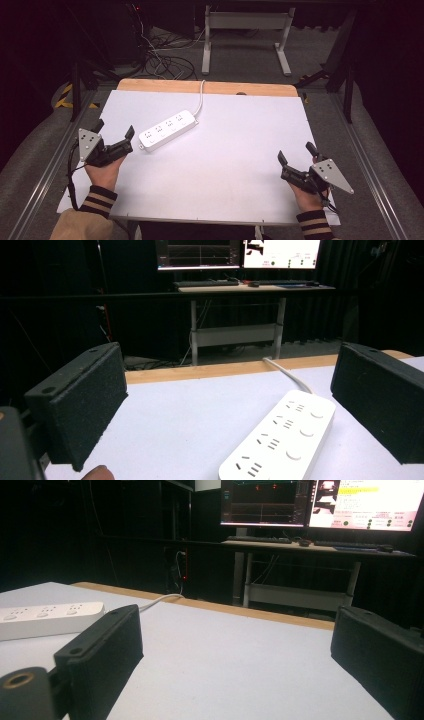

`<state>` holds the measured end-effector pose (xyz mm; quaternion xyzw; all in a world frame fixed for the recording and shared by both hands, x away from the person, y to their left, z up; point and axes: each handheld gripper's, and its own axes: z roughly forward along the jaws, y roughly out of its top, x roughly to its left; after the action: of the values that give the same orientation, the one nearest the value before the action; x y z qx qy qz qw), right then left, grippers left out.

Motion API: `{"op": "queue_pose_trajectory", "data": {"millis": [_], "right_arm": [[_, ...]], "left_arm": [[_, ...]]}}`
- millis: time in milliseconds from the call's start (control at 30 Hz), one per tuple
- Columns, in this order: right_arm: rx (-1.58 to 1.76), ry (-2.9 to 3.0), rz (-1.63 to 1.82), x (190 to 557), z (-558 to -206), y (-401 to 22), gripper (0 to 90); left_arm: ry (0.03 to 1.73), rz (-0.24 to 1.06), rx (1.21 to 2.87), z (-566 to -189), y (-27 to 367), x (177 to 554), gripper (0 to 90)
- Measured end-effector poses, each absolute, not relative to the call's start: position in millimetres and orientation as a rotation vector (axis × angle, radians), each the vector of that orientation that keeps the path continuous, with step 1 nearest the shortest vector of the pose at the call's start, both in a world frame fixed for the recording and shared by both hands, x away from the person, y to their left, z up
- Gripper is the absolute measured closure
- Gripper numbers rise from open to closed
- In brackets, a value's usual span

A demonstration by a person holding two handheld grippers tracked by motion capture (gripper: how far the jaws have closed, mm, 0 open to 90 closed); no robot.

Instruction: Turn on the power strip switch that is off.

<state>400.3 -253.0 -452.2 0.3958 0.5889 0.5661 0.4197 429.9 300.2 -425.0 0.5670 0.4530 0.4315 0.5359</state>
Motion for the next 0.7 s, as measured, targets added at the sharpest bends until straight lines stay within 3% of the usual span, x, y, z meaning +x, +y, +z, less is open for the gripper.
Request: {"op": "queue_pose_trajectory", "data": {"millis": [700], "right_arm": [[0.989,1.47,1.405,392.7,-450.8,-253.6,6.8]], "left_arm": [[1.074,1.015,1.358,-424.1,298.2,428.2,2.9]]}}
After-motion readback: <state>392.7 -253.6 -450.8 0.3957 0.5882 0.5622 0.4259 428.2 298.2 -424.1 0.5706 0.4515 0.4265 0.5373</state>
